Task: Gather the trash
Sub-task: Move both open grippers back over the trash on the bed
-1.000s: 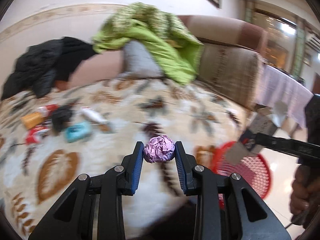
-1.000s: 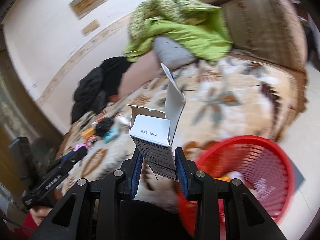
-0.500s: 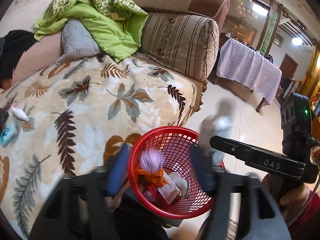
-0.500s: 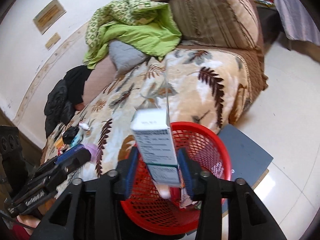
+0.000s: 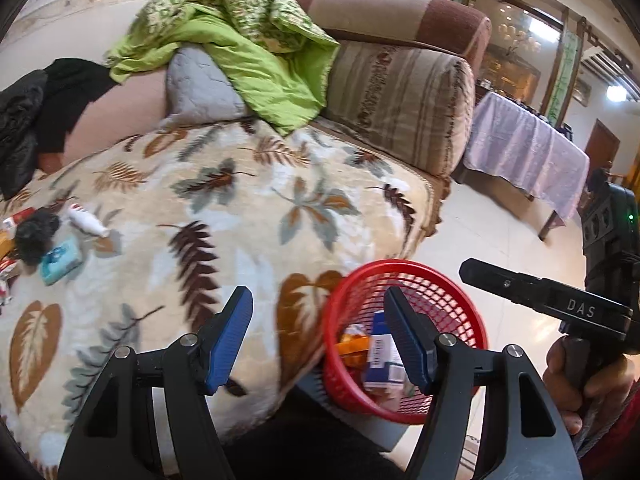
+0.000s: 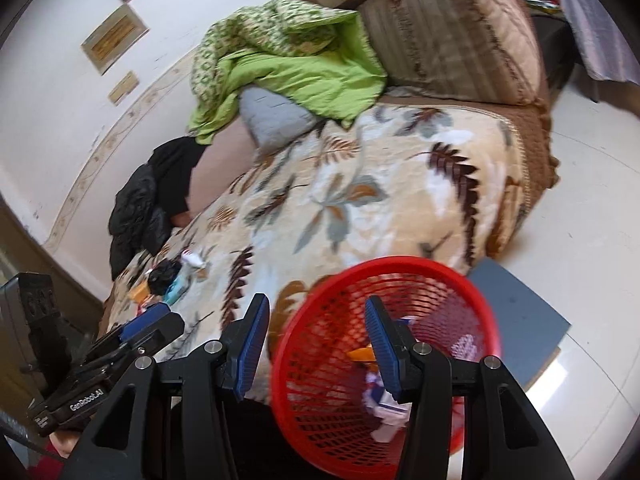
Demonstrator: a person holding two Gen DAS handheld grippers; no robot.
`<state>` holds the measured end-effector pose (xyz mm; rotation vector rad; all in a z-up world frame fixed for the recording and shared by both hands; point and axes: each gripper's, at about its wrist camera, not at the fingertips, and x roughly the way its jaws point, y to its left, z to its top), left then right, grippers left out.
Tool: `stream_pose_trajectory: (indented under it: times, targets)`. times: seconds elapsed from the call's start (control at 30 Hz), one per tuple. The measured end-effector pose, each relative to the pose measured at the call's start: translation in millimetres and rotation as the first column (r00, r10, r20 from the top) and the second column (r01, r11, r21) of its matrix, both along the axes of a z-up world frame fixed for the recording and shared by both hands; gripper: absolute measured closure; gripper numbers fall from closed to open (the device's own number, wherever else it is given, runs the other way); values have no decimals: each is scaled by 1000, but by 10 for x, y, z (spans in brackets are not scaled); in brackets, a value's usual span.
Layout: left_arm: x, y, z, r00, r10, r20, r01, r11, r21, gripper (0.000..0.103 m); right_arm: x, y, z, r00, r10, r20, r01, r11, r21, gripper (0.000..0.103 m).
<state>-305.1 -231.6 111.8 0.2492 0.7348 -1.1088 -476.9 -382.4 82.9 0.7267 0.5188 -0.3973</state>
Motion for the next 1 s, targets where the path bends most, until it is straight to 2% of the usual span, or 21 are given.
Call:
stream_pose_trajectory:
  times: [0.33,0.57,0.63,0.77,0.9,0.97,1.0]
  targets:
    - [519,550,-61,989,148,-4,-148,989,10,36,599,394,40,989,148,-16,-149,989,-23,49]
    - [1078,1072,-129,951,308,-30,-308,951,-8,36,1034,689,64,966,256,-39,-257,965,-43,49]
    - [1279,1249,-156,931,362,-50,-363,932,-13,36,1184,786,67,957,287,-46,-290,956,-48,49]
    - [1694,1605,-237,874,482,-60,-483,875,-12,36,1523,958,84,937,346,-49,-348,937,-38,49]
    - [2097,2026,-297,798,601,-46,-602,798,-18,36,1999,1185,155,914,401,-52,-404,913,-50,44]
    - [2299,2250,-331,756,654,-31,-655,755,-21,36,2275,1290,196,899,433,-56,-436,898,-53,35]
    - [2389,2339,-353,736,677,-21,-677,735,-21,36,2408,1339,207,893,447,-57,-449,892,-51,34]
